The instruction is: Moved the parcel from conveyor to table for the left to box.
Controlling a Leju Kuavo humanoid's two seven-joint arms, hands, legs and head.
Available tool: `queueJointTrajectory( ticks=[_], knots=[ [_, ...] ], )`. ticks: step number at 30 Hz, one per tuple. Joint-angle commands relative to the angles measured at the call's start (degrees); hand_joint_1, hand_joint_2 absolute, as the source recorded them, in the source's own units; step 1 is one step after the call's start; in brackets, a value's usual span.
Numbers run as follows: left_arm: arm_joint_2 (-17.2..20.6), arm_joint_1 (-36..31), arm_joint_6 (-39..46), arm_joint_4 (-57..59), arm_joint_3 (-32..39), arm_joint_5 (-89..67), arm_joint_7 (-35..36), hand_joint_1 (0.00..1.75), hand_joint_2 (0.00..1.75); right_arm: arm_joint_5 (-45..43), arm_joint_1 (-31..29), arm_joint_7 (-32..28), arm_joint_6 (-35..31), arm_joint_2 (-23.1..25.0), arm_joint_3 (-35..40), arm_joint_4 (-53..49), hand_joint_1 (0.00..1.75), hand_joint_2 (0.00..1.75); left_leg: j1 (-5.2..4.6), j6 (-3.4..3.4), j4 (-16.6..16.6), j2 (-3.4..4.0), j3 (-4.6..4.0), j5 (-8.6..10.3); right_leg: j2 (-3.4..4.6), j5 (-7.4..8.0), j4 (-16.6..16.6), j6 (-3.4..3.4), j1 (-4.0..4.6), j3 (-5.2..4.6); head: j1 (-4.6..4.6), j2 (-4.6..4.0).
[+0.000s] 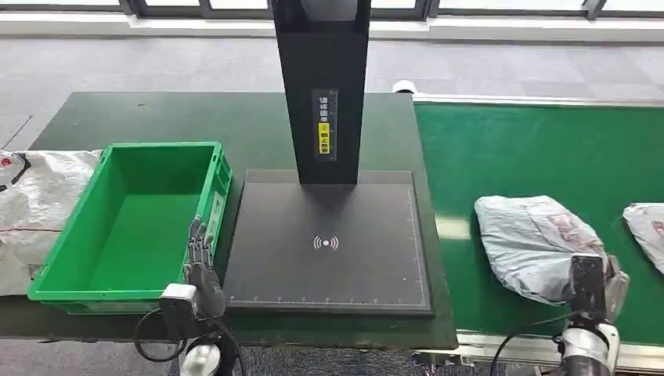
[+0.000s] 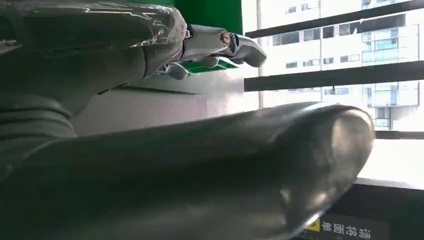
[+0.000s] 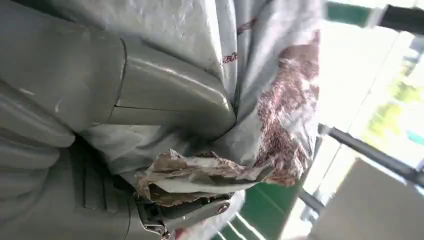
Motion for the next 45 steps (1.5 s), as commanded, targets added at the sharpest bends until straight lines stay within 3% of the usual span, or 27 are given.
queueJointTrajectory(
  ticks=[1,6,8,15,18,20,21,23,25,28,31,39,40,42,45],
  knots=[
    [-1.8,-1.1,-1.1,1.2,2.0,-0.7,0.7,0.00,0.00,-3.9,6.0,0.9,-0.3,5.5,8.5,-23.8,1.75,1.75,0.04,-0.06,0.0,0.18,-0.01,-0.03,0.19,0.01,0.0,-0.07,0.04,-0.08,0.00,0.00],
    [-1.8,-1.1,-1.1,1.2,2.1,-0.7,0.7,0.00,0.00,-4.2,5.7,0.7,-0.4,5.4,8.4,-23.0,1.75,1.75,0.04,-0.06,0.0,0.18,-0.04,-0.01,0.22,0.01,0.0,-0.05,0.04,-0.15,0.00,0.00],
    [-2.0,-1.5,-1.5,1.7,2.3,-1.1,0.7,0.00,0.00,-4.9,6.9,-0.1,-2.1,5.7,12.5,-27.5,1.75,1.75,0.04,-0.05,0.0,0.20,-0.03,-0.02,0.22,0.01,0.0,-0.04,0.04,-0.11,0.00,0.00],
    [-2.2,-3.0,-2.4,3.2,2.1,-1.7,1.0,0.00,0.00,1.8,-2.5,0.1,-1.8,7.0,24.2,-24.4,1.75,1.75,0.00,-0.06,0.0,0.69,-0.07,-0.04,0.68,0.12,0.1,-0.09,0.00,-0.28,0.00,0.00],
    [-2.2,-4.1,-2.5,4.6,1.2,-2.2,1.3,0.00,0.00,4.8,-10.0,1.6,-2.8,7.5,30.6,-18.6,1.75,1.75,0.07,-0.08,0.0,0.90,-0.07,0.00,0.92,0.21,0.0,-0.12,0.08,-0.35,0.00,0.00],
    [-2.2,-5.0,-1.1,5.2,0.6,-1.8,2.1,0.00,0.00,7.5,-19.2,3.2,-2.7,7.8,36.4,-11.0,1.75,1.75,0.01,-0.07,0.1,0.86,-0.11,0.05,0.87,0.17,0.2,-0.08,0.02,-0.39,0.00,0.00],
    [-2.2,-5.5,0.1,5.8,0.3,-1.6,2.4,0.00,0.00,7.9,-25.0,4.8,-2.3,9.0,39.3,-5.0,1.75,1.75,0.01,-0.09,0.1,1.23,-0.11,0.03,1.26,0.27,0.2,-0.11,0.01,-0.54,0.00,0.00],
    [-2.2,-5.7,1.3,6.0,0.1,-1.5,2.5,0.00,0.00,8.2,-27.8,5.6,-1.8,9.9,40.4,-1.5,1.75,1.75,0.03,-0.11,0.1,1.35,-0.17,0.06,1.39,0.34,0.3,-0.13,0.02,-0.65,0.00,0.00],
    [-2.2,-6.0,2.0,7.4,-0.7,0.1,4.3,0.00,0.00,7.3,-32.9,5.7,-0.7,14.1,43.1,7.3,1.75,1.75,0.06,-0.17,0.1,1.25,-0.15,0.17,1.29,0.43,0.2,-0.19,0.06,-0.61,0.00,0.00],
    [-2.2,-6.1,2.4,8.0,-1.2,-0.1,3.8,0.00,0.00,7.8,-33.1,5.1,-0.1,16.1,44.7,9.0,1.75,1.75,0.14,-0.26,0.0,1.41,-0.10,0.29,1.46,0.60,0.1,-0.26,0.14,-0.69,-0.02,0.00],
    [-2.2,-6.1,2.5,8.1,-1.4,-0.1,3.7,0.00,0.00,8.4,-31.7,4.8,-2.0,17.6,45.4,9.0,1.75,1.75,0.22,-0.27,0.0,0.95,-0.16,0.37,1.00,0.47,0.2,-0.23,0.23,-0.61,0.00,0.00],
    [-2.2,-6.3,2.7,8.5,-1.5,0.1,3.6,0.00,0.00,8.0,-31.8,4.6,-1.8,17.0,45.6,9.1,1.75,1.75,0.25,-0.24,0.1,0.59,-0.32,0.40,0.66,0.42,0.1,-0.17,0.24,-0.59,0.00,0.00],
    [-2.0,-6.6,1.2,8.5,-2.1,0.8,2.5,0.00,0.00,7.5,-32.0,3.0,2.6,17.6,47.0,9.4,1.75,1.75,0.20,-0.24,0.0,0.53,-0.32,0.41,0.62,0.40,0.1,-0.16,0.19,-0.60,0.00,0.00],
    [-1.2,-8.4,-7.8,10.6,-2.8,5.2,2.5,0.00,0.00,6.5,-31.5,3.3,4.6,21.7,49.6,9.5,1.75,1.75,0.18,-0.26,0.1,0.51,-0.35,0.42,0.58,0.39,0.1,-0.18,0.18,-0.63,0.00,0.00],
    [-2.0,-7.7,-5.4,9.3,-1.9,4.4,-1.7,0.00,0.00,3.1,-29.4,4.7,5.1,24.3,55.6,9.2,1.75,1.75,0.24,-0.32,0.0,0.87,-0.28,0.38,0.95,0.47,0.1,-0.25,0.24,-0.66,0.00,0.00]
  ],
)
